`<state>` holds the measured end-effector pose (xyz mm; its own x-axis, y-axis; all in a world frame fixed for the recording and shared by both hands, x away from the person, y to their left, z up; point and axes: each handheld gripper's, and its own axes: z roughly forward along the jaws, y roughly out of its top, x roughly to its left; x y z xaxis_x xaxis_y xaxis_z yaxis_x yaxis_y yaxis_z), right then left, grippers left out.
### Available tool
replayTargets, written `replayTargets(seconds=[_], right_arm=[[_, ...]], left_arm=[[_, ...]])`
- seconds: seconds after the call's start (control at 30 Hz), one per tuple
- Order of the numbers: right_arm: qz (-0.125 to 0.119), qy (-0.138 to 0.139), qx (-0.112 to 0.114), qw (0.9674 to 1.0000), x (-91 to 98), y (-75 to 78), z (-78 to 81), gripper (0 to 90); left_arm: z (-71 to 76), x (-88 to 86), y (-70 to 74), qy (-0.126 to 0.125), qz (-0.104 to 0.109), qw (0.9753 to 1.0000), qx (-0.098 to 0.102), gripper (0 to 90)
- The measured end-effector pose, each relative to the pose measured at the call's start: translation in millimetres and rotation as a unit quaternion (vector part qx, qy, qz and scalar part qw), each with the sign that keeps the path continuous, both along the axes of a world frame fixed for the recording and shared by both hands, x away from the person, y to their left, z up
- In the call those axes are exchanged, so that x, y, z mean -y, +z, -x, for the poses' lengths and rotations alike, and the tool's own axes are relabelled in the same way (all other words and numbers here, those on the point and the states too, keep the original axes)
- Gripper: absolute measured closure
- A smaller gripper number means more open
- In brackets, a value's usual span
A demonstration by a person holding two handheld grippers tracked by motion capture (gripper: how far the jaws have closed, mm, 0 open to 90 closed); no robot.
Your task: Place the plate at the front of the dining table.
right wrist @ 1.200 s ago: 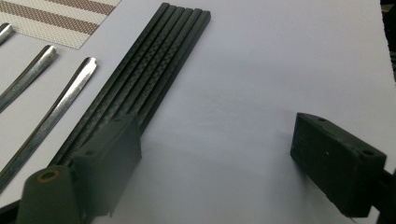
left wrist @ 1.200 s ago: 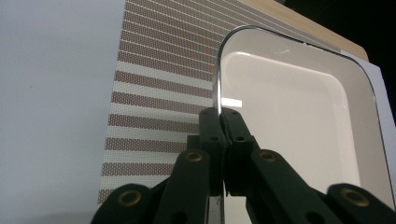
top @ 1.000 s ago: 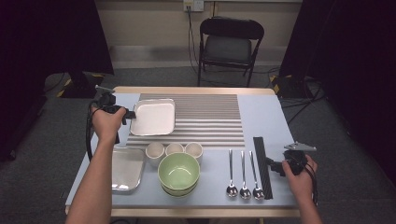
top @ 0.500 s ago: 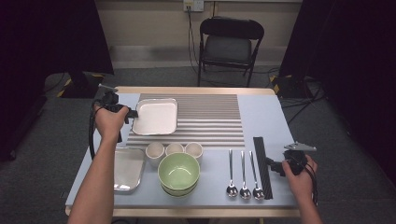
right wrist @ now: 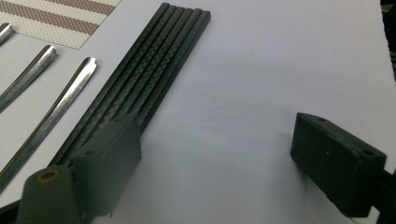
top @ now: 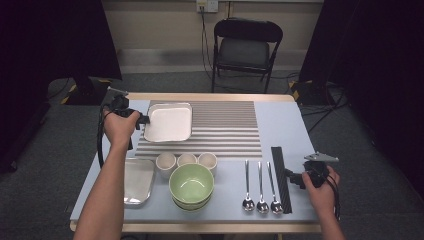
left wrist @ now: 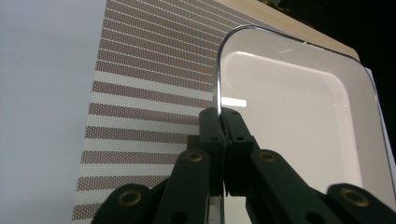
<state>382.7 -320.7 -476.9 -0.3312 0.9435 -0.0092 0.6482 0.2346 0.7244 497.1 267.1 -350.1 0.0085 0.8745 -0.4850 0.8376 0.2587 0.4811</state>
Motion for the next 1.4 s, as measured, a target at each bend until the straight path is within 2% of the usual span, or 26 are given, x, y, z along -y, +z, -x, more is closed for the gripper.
replayTargets(seconds=[0.43, 0.5, 0.53, 0.6, 0.7, 0.73, 0.87, 0.93, 0.97, 1.2, 1.4], right_arm=[[-0.001, -0.001, 0.0, 1.0, -0.1, 0.0, 0.0, 15.0], [0.0, 0.0, 0.0, 1.0, -0.1, 0.0, 0.0, 15.0], [0.0, 0.0, 0.0, 1.0, 0.0, 0.0, 0.0, 15.0], [0.0, 0.0, 0.0, 1.0, 0.0, 0.0, 0.0, 15.0], [0.0, 0.0, 0.0, 1.0, 0.0, 0.0, 0.0, 15.0], [0.0, 0.0, 0.0, 1.0, 0.0, 0.0, 0.0, 15.0], [0.0, 0.0, 0.0, 1.0, 0.0, 0.0, 0.0, 15.0], [0.0, 0.0, 0.0, 1.0, 0.0, 0.0, 0.0, 15.0], [0.0, 0.0, 0.0, 1.0, 0.0, 0.0, 0.0, 15.0], [0.0, 0.0, 0.0, 1.0, 0.0, 0.0, 0.0, 15.0], [0.0, 0.0, 0.0, 1.0, 0.0, 0.0, 0.1, 15.0]], left_arm=[[-4.5, 8.2, 8.8, -0.002, -0.001, 1.0, 0.005, 88.9], [-5.6, 9.0, 7.6, -0.004, 0.004, 1.0, 0.002, 89.0], [-6.1, 9.2, 7.0, -0.005, -0.002, 1.0, 0.002, 89.0], [-7.4, 10.6, 5.9, 0.002, 0.001, 1.0, 0.0, 89.0], [-8.5, 10.2, 5.2, -0.004, -0.004, 1.0, 0.001, 89.0], [-9.9, 11.3, 4.3, 0.001, 0.002, 1.0, 0.0, 89.0], [-12.6, 13.1, 3.9, -0.001, -0.009, 1.0, -0.002, 88.9], [-14.0, 15.2, 4.5, 0.002, -0.004, 1.0, 0.001, 88.9], [-14.5, 16.5, 5.0, 0.004, -0.011, 0.9999, 0.001, 88.9], [-18.7, 22.5, 4.2, -0.006, -0.016, 0.9998, -0.003, 88.9], [-22.5, 27.9, -0.5, -0.006, -0.009, 0.9999, -0.006, 88.9]])
